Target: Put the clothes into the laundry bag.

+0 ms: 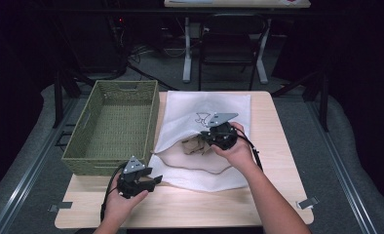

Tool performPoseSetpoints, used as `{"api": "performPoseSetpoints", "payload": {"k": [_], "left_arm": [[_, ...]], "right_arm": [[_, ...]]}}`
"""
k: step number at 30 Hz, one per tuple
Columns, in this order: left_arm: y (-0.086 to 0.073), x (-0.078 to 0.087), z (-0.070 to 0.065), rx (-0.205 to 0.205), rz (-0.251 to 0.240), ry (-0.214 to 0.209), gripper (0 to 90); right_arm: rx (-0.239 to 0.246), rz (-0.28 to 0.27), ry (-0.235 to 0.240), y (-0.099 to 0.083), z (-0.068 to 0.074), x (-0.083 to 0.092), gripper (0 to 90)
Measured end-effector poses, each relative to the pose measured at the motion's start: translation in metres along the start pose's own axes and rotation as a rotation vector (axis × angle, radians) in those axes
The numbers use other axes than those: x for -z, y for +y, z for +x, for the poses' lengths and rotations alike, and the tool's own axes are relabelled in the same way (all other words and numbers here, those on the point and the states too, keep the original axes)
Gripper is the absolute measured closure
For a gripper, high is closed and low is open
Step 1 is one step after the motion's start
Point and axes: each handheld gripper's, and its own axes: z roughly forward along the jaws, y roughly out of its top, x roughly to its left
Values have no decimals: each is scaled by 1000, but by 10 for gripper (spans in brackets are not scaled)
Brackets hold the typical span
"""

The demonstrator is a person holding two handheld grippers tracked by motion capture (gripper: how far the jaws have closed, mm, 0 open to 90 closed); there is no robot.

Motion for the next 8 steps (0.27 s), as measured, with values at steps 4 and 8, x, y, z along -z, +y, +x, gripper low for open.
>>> {"api": "performPoseSetpoints", "payload": {"k": [4, 8], "left_arm": [[0, -3, -2, -6, 13, -2, 460], [-1, -3, -2, -12, 16, -2, 456]], "right_arm": [[2, -3, -2, 0, 0, 1, 856], [1, -3, -4, 0, 0, 2, 856]]}}
